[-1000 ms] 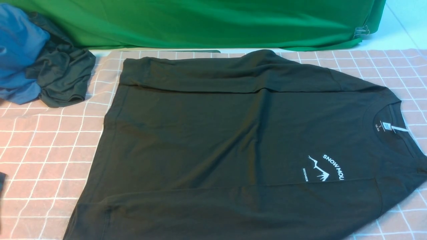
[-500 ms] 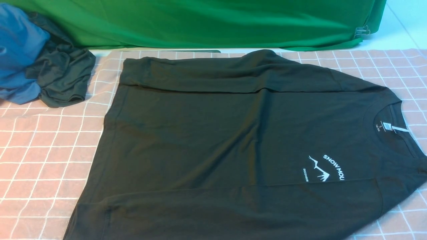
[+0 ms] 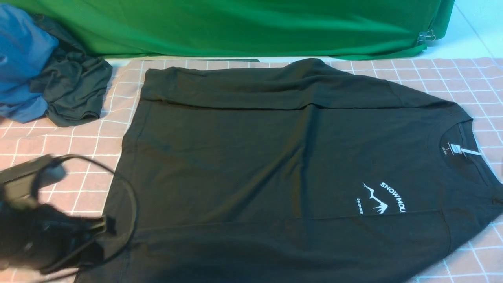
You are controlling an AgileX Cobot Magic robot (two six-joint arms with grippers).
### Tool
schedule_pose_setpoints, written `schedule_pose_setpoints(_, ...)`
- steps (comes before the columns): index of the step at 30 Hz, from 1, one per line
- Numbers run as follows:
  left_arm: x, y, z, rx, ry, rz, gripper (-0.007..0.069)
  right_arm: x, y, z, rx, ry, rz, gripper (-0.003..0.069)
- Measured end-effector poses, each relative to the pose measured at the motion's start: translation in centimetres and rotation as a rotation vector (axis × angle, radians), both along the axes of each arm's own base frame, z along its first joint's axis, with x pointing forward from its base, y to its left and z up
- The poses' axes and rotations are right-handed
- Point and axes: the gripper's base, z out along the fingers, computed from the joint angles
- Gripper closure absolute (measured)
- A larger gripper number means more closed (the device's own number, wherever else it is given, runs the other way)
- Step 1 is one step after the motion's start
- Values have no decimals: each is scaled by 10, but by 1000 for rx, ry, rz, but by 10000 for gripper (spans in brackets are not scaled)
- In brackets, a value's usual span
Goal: Fold a long-sleeved shirt over a pink coffee tablecloth.
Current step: 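Grasp the left edge of the dark T-shirt lying flat on the table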
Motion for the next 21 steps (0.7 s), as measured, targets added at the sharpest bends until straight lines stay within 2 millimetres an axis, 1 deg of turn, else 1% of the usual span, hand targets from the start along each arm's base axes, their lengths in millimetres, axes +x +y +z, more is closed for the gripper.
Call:
schedule_pose_setpoints(1,11,0,-2,1,33,-13,610,2,3,-4,-2,19,22,619)
schedule_pose_setpoints(3,23,2,-4,17,44,-27,610,2,7,-10,-2,30,51,619)
schedule_pose_setpoints(4,24,2,-4,22,42,-30,610,2,8,-11,0,30,55,619)
schedule_pose_setpoints(5,30,4,-3,51,18,-42,610,2,10,-14,4,23,65,619)
schedule_pose_setpoints(11,40,11,0,137,-80,-71,608,3,11,-31,4,40,63,619)
schedule_pose_setpoints(15,43,11,-1,155,-107,-95,564,2,11,-36,5,56,63,619)
schedule_pose_setpoints(19,46,12,-11,171,-74,-155,431,4,11,-35,16,28,58,619)
schedule_pose_setpoints(21,50,12,-19,172,-44,-172,328,5,11,-34,22,11,55,620)
